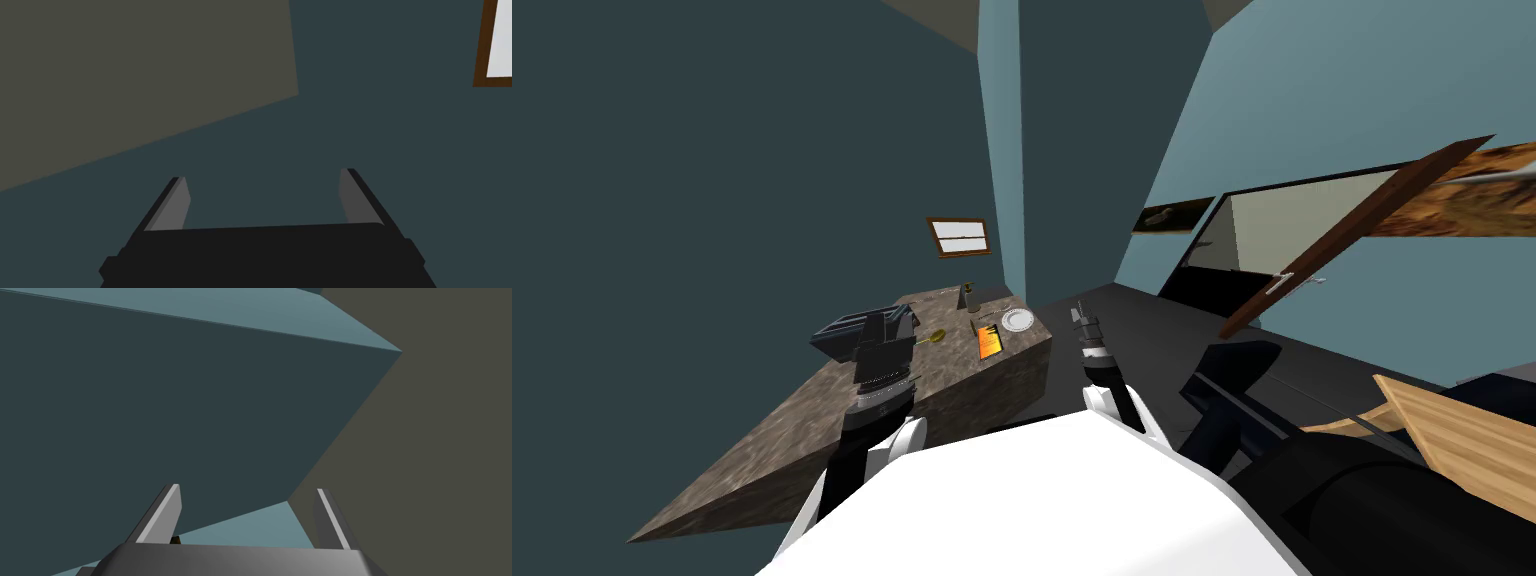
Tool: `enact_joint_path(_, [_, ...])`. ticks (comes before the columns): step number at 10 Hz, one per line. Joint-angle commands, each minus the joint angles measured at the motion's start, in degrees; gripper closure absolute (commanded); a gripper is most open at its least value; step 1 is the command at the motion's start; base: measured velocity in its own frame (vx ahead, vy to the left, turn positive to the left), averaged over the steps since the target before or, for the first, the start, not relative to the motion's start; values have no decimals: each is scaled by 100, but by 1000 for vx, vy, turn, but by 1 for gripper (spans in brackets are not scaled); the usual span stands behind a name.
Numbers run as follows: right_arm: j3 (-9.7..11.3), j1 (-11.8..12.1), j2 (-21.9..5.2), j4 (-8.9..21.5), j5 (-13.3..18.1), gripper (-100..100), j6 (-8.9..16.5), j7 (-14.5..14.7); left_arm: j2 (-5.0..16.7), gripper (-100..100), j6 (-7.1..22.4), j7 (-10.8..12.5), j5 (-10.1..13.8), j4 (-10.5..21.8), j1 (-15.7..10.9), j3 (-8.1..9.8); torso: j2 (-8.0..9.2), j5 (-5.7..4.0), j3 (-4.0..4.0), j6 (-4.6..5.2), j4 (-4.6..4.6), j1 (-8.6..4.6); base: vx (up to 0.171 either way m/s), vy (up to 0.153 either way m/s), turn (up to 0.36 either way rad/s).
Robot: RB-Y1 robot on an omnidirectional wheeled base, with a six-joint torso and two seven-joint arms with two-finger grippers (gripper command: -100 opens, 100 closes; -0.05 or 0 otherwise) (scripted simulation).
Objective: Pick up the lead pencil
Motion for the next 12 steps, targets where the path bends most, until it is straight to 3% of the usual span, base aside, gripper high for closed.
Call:
enact_joint_path(1, [0,0,0,0,0,0,0,0,199,-100,-43,-54,-59,160,-50,28,0,0,0,0,0,0,1,-6,-46])
enact_joint_path(5, [0,0,0,0,0,0,0,0,546,-100,-182,-227,-248,672,-209,119,-1,0,-1,0,0,-2,2,-10,-61])
enact_joint_path(12, [0,0,0,0,0,0,0,0,1061,-100,-568,-694,-753,1952,-625,363,-3,-1,-2,0,-1,-5,3,-15,-88])
